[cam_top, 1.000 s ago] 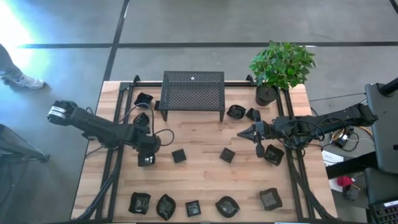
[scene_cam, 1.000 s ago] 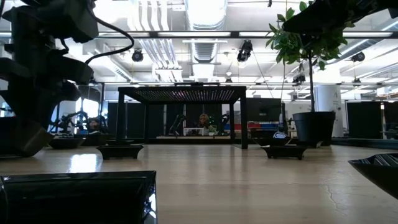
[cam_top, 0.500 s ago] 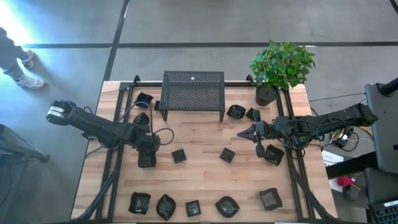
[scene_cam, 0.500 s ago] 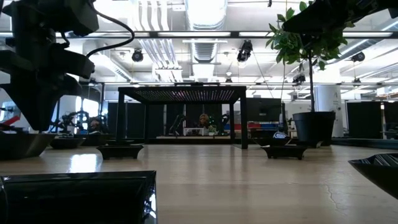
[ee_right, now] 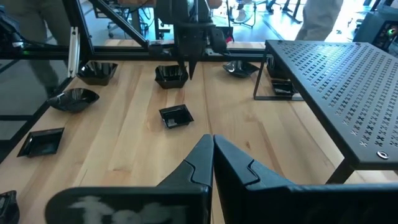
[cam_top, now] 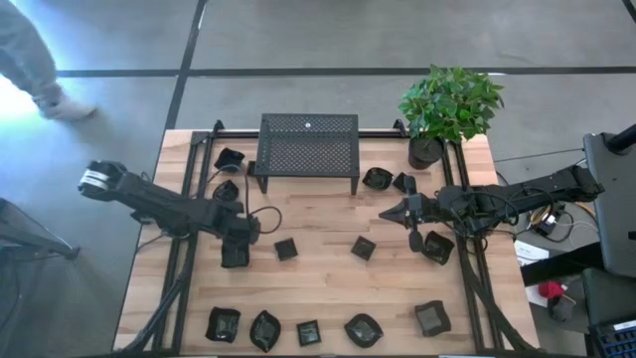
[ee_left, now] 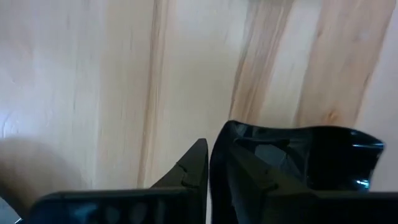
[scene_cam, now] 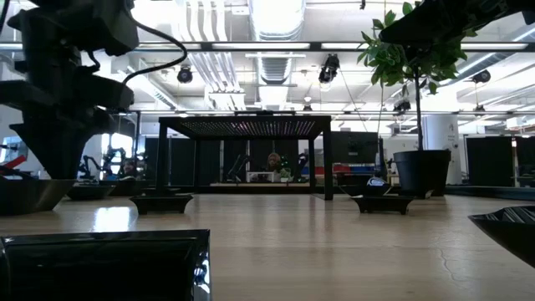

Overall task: Pick & Place Mini shaped plates
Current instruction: Stack the black distorted square plate on top of the other black distorted square plate

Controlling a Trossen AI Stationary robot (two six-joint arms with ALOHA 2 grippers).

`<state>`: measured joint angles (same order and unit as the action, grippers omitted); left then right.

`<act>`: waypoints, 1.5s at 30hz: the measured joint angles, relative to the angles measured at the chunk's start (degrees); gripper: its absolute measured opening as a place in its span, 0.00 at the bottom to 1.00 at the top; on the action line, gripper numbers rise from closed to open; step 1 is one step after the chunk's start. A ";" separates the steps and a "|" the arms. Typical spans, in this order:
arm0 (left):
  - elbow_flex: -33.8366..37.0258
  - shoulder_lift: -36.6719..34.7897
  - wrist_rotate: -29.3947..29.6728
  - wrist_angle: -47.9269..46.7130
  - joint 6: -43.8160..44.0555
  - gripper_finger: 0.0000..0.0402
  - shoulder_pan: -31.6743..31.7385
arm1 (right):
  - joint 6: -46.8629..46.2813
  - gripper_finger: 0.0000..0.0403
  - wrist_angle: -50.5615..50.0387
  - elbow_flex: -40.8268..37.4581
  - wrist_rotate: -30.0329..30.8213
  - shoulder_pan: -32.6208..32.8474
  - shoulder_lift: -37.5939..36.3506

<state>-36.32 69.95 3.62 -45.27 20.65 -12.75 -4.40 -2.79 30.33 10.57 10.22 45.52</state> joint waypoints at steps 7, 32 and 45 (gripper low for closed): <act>0.00 3.44 -0.89 0.09 -1.44 0.13 0.00 | 0.07 0.02 0.00 0.00 0.00 0.00 0.00; -11.23 5.47 -2.49 -2.30 -20.26 0.00 5.63 | -0.04 0.02 0.00 0.00 0.00 0.00 0.00; -13.33 17.00 -5.32 -2.20 -37.07 0.00 13.68 | -0.07 0.02 0.00 0.00 0.00 0.00 0.02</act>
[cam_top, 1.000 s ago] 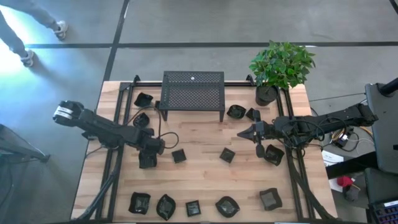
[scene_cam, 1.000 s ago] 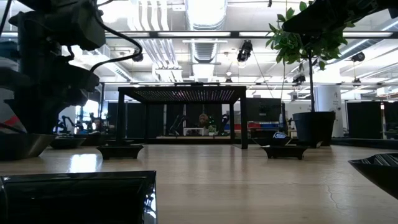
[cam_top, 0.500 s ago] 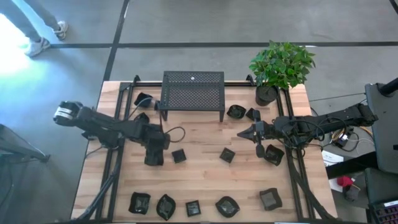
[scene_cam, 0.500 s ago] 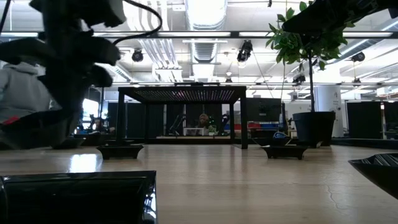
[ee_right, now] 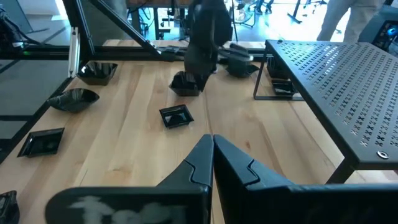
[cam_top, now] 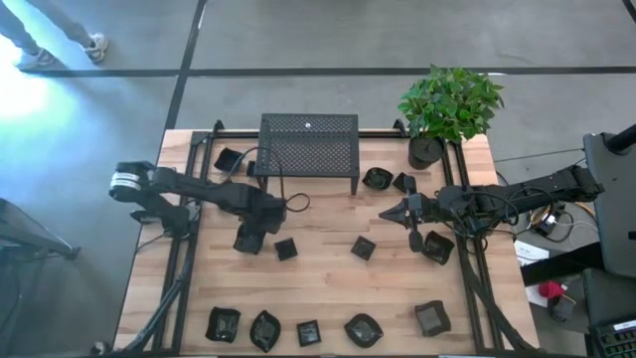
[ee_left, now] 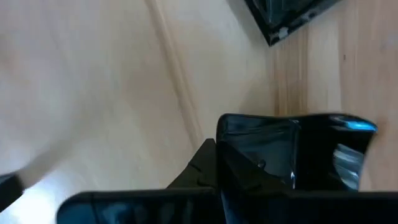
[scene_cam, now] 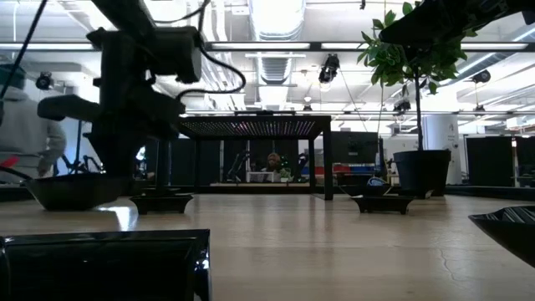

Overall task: Pick & Place Mini shaped plates
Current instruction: Stack the black distorted square plate on top of the other black distorted square plate

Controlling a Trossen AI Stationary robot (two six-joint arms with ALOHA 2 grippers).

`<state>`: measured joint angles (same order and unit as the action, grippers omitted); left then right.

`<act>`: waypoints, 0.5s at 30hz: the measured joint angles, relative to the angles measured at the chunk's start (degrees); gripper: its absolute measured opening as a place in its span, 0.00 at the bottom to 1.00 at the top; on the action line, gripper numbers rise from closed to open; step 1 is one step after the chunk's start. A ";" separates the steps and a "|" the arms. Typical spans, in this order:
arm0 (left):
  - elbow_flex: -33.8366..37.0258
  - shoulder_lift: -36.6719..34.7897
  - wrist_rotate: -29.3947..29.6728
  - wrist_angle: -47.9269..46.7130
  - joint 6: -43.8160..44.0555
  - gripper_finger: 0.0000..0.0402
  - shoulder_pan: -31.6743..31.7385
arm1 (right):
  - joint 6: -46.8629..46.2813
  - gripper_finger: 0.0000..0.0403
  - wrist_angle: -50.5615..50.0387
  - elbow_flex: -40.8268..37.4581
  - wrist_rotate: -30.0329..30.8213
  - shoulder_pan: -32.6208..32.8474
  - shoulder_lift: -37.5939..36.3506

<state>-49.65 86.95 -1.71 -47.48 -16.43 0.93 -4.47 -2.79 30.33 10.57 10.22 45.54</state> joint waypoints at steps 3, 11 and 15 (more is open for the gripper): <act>-0.08 1.67 -0.24 0.06 -1.54 0.00 0.00 | 0.00 0.02 0.00 0.00 0.00 0.00 0.00; -0.01 1.49 -0.21 0.27 -0.25 0.00 -0.02 | 0.00 0.02 0.00 0.00 0.00 0.00 0.00; 0.07 0.11 0.21 0.92 -0.17 0.02 -0.04 | -0.01 0.02 0.00 0.00 -0.02 0.01 0.00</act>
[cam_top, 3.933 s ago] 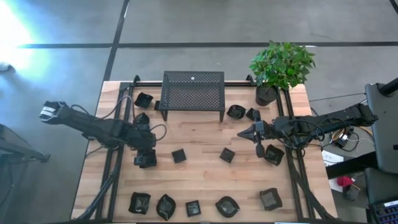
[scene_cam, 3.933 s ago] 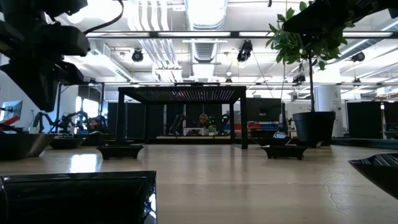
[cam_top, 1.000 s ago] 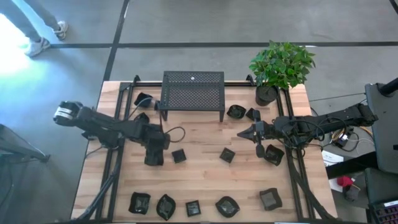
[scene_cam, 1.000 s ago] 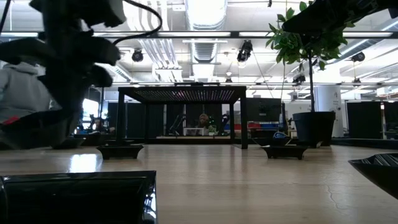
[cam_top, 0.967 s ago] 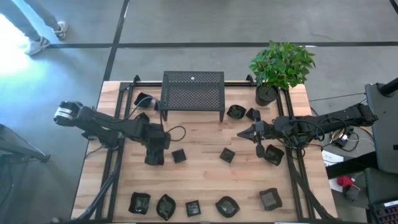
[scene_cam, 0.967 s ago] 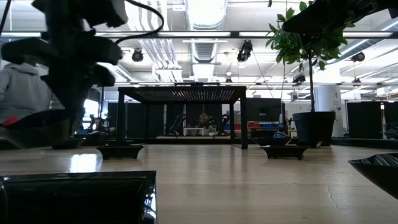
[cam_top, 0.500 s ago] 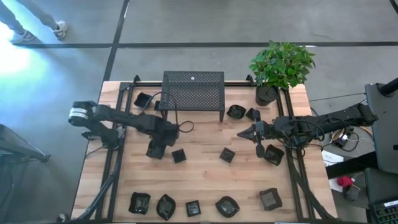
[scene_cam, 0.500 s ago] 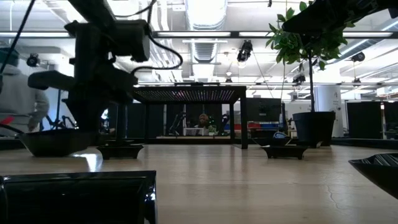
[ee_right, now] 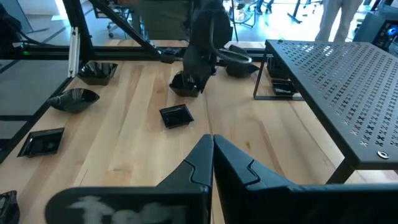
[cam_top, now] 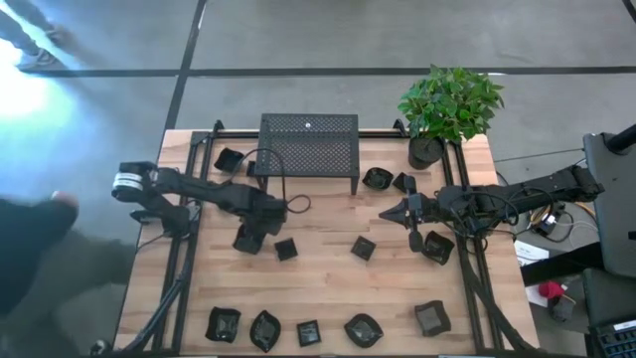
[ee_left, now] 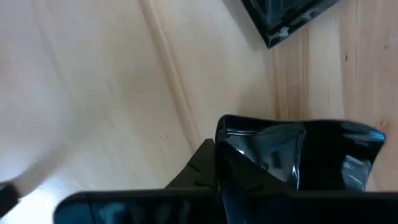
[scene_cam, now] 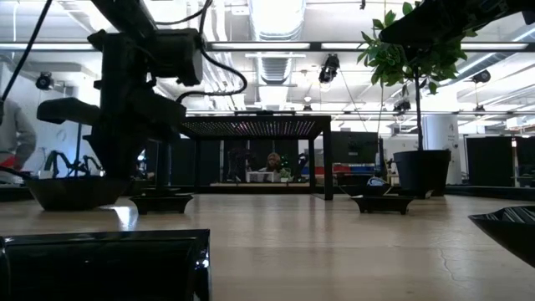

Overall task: Pick & Place Mini shaped plates
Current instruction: Stack the black distorted square plate on top of the other black distorted square plate

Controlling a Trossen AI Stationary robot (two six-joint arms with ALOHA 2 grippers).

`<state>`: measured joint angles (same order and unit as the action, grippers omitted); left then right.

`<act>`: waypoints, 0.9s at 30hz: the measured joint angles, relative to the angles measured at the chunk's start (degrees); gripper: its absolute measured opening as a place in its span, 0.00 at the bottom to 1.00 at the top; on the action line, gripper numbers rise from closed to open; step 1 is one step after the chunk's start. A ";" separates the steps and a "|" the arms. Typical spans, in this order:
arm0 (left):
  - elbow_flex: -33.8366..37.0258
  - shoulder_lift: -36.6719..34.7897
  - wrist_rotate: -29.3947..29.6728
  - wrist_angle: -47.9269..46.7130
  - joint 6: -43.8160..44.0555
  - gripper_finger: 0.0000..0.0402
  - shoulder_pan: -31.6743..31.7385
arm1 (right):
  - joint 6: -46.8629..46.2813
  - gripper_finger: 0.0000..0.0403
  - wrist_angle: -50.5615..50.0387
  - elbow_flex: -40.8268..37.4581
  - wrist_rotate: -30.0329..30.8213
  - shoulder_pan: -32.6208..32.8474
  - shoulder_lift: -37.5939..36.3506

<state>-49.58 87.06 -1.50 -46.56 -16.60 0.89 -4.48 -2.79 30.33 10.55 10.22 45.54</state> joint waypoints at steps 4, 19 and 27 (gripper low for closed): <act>0.00 -0.42 0.77 0.06 0.06 0.08 0.00 | -0.01 0.02 0.00 0.00 0.01 -0.01 0.00; -2.43 -4.85 2.24 -4.47 4.40 0.14 0.00 | -0.65 0.02 0.00 0.00 0.01 0.00 0.00; -4.55 -12.03 15.48 -11.25 16.59 0.14 0.52 | -1.08 0.02 0.00 0.00 0.02 -0.01 0.00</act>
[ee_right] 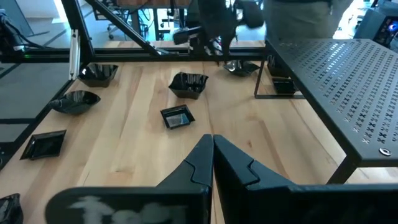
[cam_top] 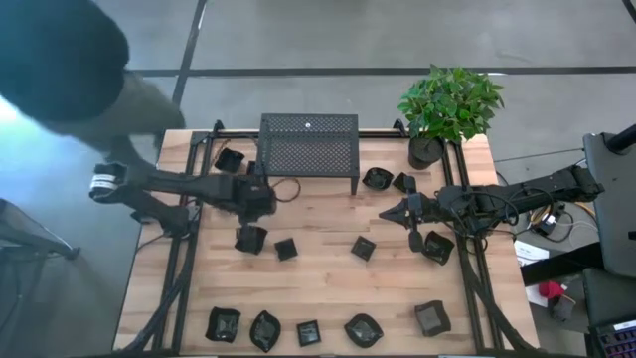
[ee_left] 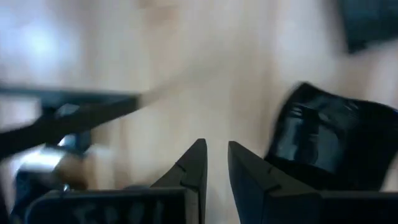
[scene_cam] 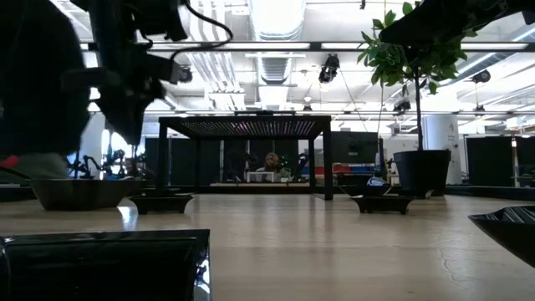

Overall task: Pick & Place Mini shaped plates
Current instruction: Stack the black distorted square plate on top of the other black distorted square plate

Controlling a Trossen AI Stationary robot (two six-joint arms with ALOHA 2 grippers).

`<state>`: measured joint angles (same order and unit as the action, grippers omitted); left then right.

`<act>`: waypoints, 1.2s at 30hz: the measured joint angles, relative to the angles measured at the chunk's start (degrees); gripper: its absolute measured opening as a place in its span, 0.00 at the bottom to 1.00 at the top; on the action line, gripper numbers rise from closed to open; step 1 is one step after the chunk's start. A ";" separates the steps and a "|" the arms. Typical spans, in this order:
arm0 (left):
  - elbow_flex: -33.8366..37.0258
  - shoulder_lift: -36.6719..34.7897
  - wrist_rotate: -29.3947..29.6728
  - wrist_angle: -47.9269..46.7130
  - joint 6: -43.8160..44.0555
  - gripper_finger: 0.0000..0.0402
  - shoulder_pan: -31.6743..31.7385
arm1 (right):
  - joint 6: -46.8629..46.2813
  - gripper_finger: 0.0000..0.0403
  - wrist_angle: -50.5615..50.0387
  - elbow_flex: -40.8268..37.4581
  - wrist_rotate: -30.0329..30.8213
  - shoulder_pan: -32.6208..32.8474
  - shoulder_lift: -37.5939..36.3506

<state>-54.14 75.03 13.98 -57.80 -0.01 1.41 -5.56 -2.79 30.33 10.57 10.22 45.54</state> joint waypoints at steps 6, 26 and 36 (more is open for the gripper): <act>-0.19 -4.86 7.02 -2.88 14.16 0.14 3.09 | 0.22 0.02 0.00 0.00 -0.02 0.00 0.00; -0.10 -8.98 6.17 1.12 18.46 0.14 36.40 | 0.26 0.02 0.02 0.00 -0.02 0.02 0.00; 0.03 -4.12 -2.85 6.13 12.99 0.14 47.75 | 0.25 0.02 0.02 0.00 -0.07 0.01 0.00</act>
<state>-54.11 70.91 11.13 -51.67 12.98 49.16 -5.31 -2.76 30.33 10.50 10.23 45.54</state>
